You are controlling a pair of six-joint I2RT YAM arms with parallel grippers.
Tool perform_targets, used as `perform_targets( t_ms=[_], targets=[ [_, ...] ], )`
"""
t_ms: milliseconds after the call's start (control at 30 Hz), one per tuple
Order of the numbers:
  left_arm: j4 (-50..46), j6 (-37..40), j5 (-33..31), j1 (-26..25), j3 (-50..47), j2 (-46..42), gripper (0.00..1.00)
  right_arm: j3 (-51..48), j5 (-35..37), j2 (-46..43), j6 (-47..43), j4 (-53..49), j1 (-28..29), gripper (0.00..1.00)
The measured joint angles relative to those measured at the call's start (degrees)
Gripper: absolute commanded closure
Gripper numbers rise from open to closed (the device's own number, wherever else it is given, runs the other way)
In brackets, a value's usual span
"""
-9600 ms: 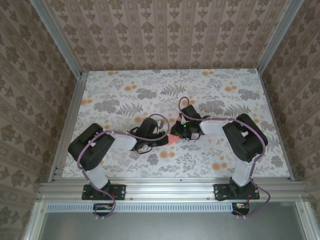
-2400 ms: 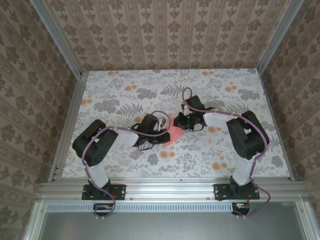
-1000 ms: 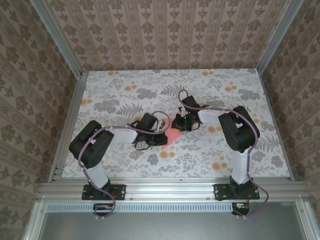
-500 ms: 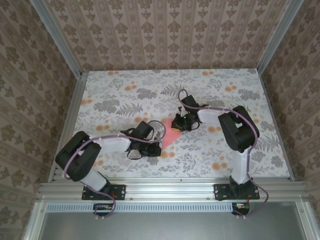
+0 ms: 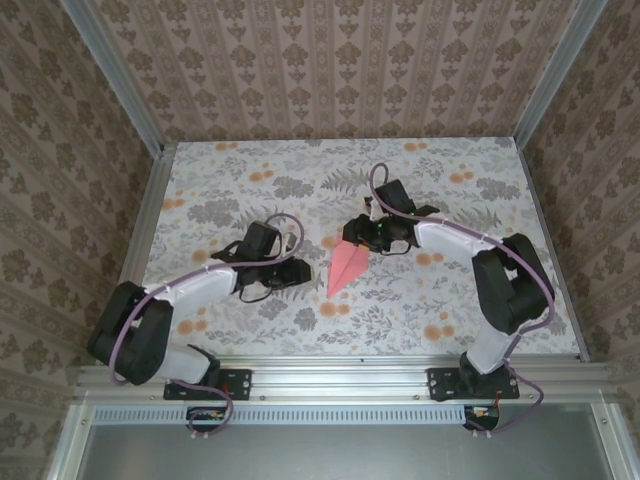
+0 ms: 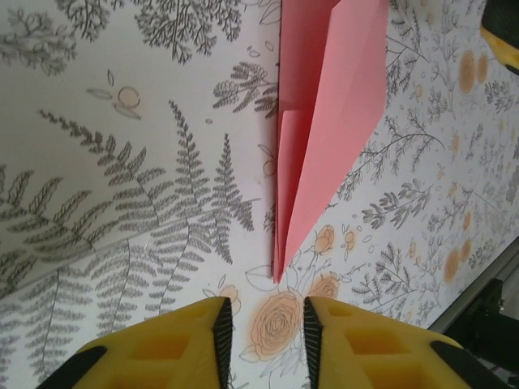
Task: Fold a paper plane with a square sheet of paper (pick it up from the middle)
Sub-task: Fourth fold the wing at the center of the table, then turn over the paper at the center of the table.
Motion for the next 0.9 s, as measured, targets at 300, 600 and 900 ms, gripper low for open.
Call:
perform_targets(
  t_ms=[300, 600, 900],
  targets=[
    [3.67, -1.81, -0.48, 0.00, 1.64, 6.16, 0.53, -3.91, 1.55, 3.34, 3.39, 2.45, 0.07, 0.52],
    [4.07, -2.43, -1.90, 0.00, 2.12, 7.65, 0.48, -3.87, 0.11, 8.98, 5.51, 7.43, 0.55, 0.59],
    [4.09, -2.51, -2.27, 0.00, 2.69, 8.46, 0.47, -3.85, -1.77, 9.84, 7.13, 11.41, 0.76, 0.64]
  ],
)
